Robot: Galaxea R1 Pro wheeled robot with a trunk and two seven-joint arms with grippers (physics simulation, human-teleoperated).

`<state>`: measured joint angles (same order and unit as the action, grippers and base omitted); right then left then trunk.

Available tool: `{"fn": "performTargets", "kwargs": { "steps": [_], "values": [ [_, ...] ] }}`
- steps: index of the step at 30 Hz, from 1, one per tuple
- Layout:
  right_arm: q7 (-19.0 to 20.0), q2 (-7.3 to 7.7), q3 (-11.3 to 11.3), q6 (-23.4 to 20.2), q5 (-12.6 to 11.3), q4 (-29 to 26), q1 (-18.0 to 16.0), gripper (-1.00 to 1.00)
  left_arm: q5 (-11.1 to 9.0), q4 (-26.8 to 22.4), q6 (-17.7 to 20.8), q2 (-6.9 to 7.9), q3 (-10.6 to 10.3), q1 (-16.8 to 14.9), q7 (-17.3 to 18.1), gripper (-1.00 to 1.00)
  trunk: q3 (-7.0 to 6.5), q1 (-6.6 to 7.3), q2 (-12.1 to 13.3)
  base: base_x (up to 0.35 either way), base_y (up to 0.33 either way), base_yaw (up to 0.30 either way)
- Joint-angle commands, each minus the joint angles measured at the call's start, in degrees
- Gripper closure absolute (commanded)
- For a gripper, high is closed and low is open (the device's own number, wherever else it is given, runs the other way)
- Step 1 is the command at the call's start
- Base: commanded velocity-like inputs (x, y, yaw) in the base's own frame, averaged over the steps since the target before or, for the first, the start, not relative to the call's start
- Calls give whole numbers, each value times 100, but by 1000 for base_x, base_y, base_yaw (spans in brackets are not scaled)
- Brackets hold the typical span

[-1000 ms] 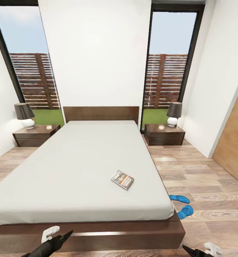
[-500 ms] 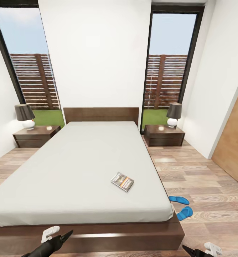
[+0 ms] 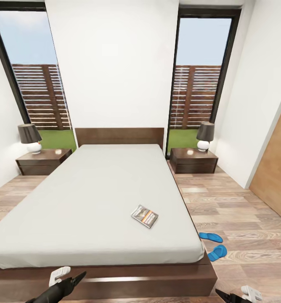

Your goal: In the bedroom, move the book from the bed onto either nightstand, and place the two sandals side by side next to the bed.

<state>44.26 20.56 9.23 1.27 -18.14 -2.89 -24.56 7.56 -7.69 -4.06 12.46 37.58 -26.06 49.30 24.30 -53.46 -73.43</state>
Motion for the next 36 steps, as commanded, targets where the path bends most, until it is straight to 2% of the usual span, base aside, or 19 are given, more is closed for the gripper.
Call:
{"fn": "performTargets", "kwargs": {
  "steps": [1, 36],
  "values": [
    [21, 1, 44, 13, 36, 8, -5, -100, 61, 4, -42, -1, 39, -5, 13, -100, -12, 23, 38, 0, 0, 0],
    [21, 1, 44, 13, 38, 8, -5, -100, 61, 4, -42, 2, 39, -5, 9, -100, -641, 791, 1442, 0, 0, 0]
  ]
}}
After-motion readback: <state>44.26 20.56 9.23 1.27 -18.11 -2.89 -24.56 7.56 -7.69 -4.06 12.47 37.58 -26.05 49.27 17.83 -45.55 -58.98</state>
